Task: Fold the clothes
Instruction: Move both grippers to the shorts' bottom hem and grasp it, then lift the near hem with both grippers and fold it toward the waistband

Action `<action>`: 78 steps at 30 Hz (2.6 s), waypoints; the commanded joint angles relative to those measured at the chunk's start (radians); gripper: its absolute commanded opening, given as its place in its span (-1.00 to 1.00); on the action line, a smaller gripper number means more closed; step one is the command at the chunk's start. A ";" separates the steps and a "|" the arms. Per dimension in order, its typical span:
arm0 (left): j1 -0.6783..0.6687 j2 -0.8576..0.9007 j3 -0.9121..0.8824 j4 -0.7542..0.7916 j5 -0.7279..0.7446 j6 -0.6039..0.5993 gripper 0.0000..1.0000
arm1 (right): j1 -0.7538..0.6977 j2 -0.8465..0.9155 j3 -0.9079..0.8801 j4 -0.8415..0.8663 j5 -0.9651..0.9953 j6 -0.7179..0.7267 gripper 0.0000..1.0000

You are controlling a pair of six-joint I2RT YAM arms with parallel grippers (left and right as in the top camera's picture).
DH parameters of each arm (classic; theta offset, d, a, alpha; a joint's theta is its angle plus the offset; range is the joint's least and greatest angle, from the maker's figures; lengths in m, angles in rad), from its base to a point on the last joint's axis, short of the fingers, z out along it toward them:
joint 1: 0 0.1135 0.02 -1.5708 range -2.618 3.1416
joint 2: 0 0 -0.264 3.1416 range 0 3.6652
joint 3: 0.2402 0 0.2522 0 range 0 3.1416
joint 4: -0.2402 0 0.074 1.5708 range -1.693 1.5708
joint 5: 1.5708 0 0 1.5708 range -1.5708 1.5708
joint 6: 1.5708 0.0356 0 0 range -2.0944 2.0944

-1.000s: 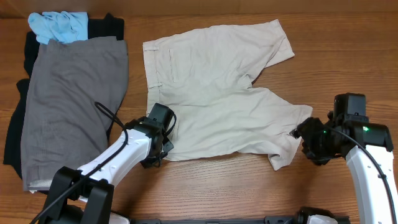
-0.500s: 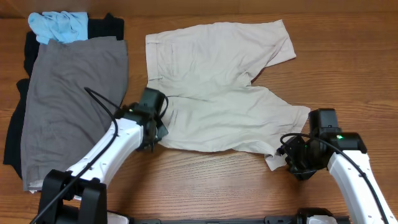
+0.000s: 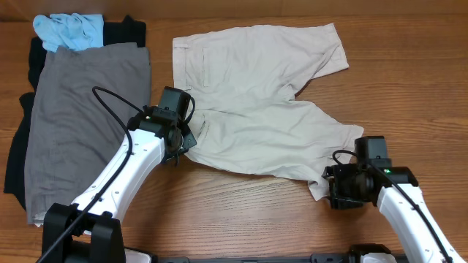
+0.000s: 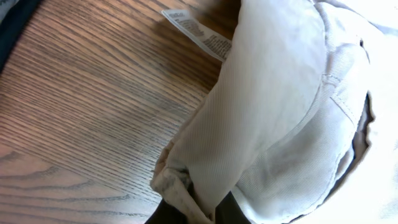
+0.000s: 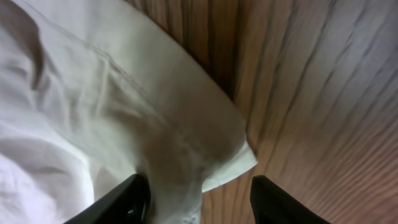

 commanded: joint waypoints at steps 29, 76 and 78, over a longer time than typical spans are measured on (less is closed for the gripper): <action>0.138 -0.005 0.071 -0.085 0.008 0.102 -0.92 | -0.116 0.210 -0.004 0.202 0.030 -0.582 -0.92; 0.136 -0.203 0.327 -0.497 -0.003 0.293 -0.92 | -0.316 0.251 0.984 -0.485 0.075 -1.274 -0.92; 0.136 -0.171 0.291 -0.445 -0.002 0.293 -0.91 | -0.287 0.326 0.984 -0.448 0.075 -1.273 -0.92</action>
